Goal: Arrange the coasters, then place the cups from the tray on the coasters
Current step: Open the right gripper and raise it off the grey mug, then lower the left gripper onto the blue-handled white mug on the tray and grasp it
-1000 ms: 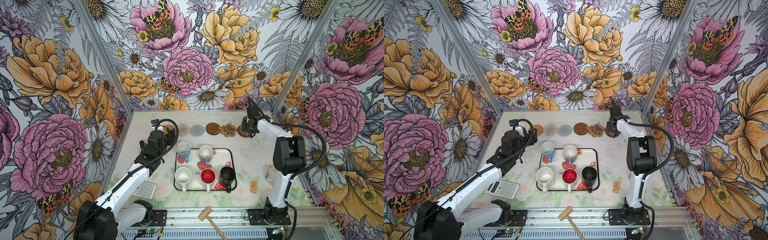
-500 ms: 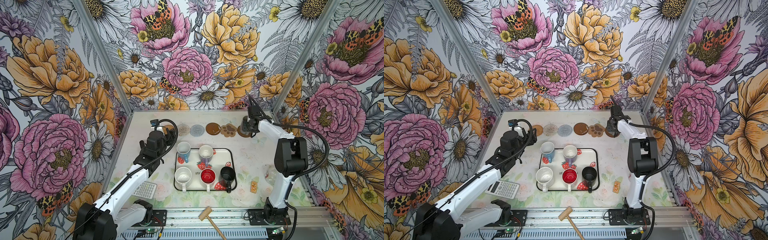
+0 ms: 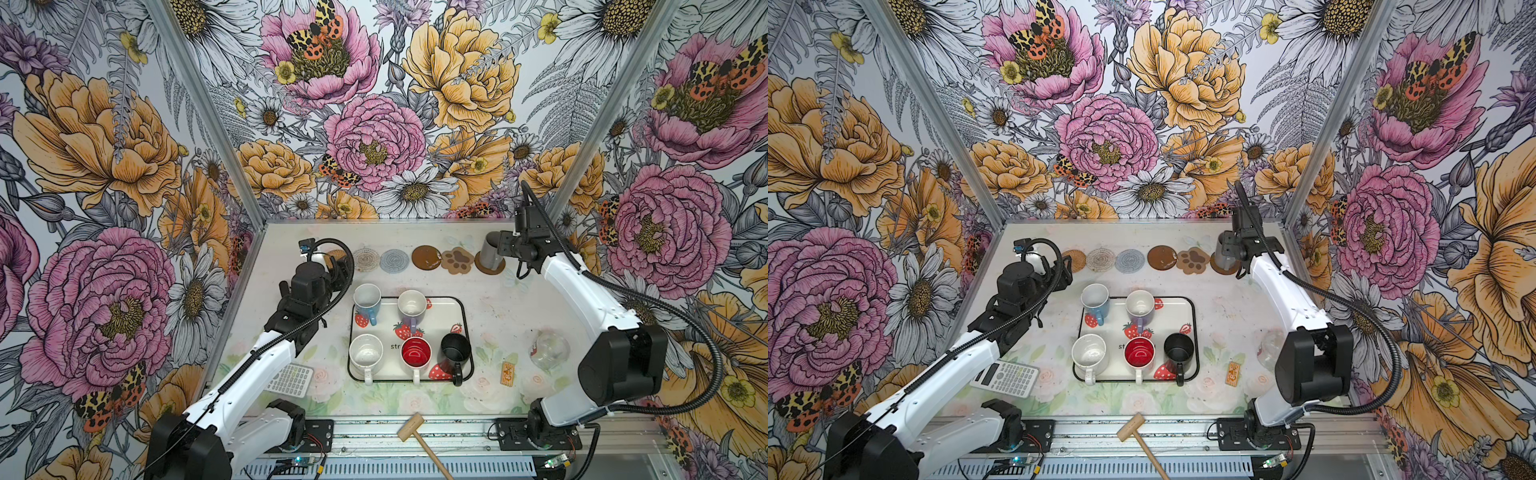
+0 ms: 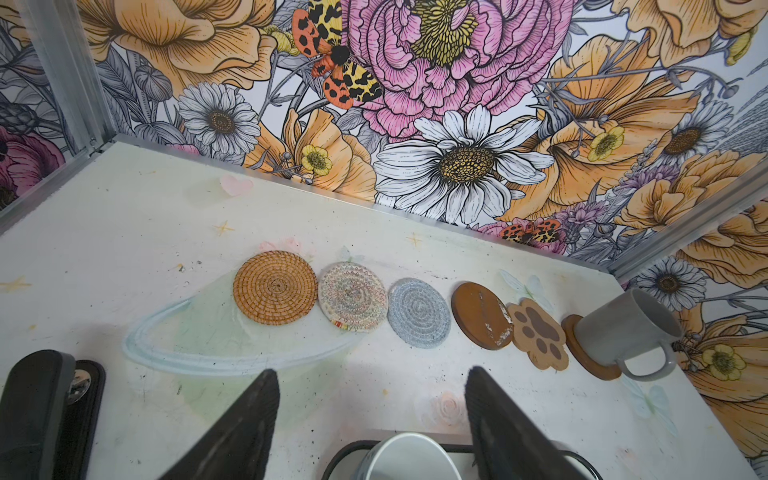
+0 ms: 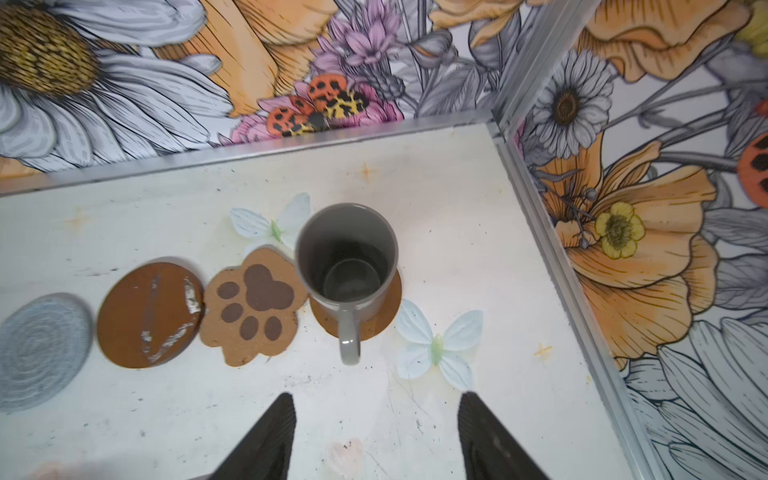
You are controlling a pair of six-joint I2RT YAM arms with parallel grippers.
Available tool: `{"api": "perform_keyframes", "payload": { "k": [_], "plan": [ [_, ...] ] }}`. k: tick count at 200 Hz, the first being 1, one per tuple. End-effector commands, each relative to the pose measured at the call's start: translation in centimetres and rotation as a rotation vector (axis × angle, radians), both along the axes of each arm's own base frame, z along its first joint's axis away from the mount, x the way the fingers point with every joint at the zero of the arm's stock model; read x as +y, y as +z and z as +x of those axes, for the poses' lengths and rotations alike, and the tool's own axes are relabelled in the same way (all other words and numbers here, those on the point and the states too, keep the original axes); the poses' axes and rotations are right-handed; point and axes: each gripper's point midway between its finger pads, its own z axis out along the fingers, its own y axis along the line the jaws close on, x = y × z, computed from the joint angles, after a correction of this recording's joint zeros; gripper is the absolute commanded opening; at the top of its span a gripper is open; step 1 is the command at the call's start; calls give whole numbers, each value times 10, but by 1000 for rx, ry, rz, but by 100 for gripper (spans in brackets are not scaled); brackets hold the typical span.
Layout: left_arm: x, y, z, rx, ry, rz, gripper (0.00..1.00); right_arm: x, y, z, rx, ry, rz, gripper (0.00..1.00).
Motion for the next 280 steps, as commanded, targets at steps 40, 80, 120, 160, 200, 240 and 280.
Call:
{"api": "perform_keyframes", "payload": {
  "k": [40, 80, 120, 160, 200, 240, 280],
  "plan": [
    [-7, 12, -12, -8, -46, -46, 72, 70, 54, -33, -181, 29, 90, 65],
    [-9, 18, -18, -16, -53, -42, 72, 101, 49, -48, -236, 24, 163, 65],
    [-21, 14, -19, 87, -102, 0, 73, 109, 28, -66, -281, 22, 268, 65],
    [-49, 8, -31, 221, -219, 120, 77, 101, 24, -76, -311, 11, 288, 66],
    [-75, -10, -52, 343, -326, 166, 78, 93, 18, -84, -323, -4, 289, 68],
    [-90, -40, -70, 461, -375, 225, 78, 86, 17, -91, -340, -15, 293, 69],
    [-98, -70, -77, 551, -377, 255, 78, 81, 15, -95, -351, -23, 298, 70]
  ]
}}
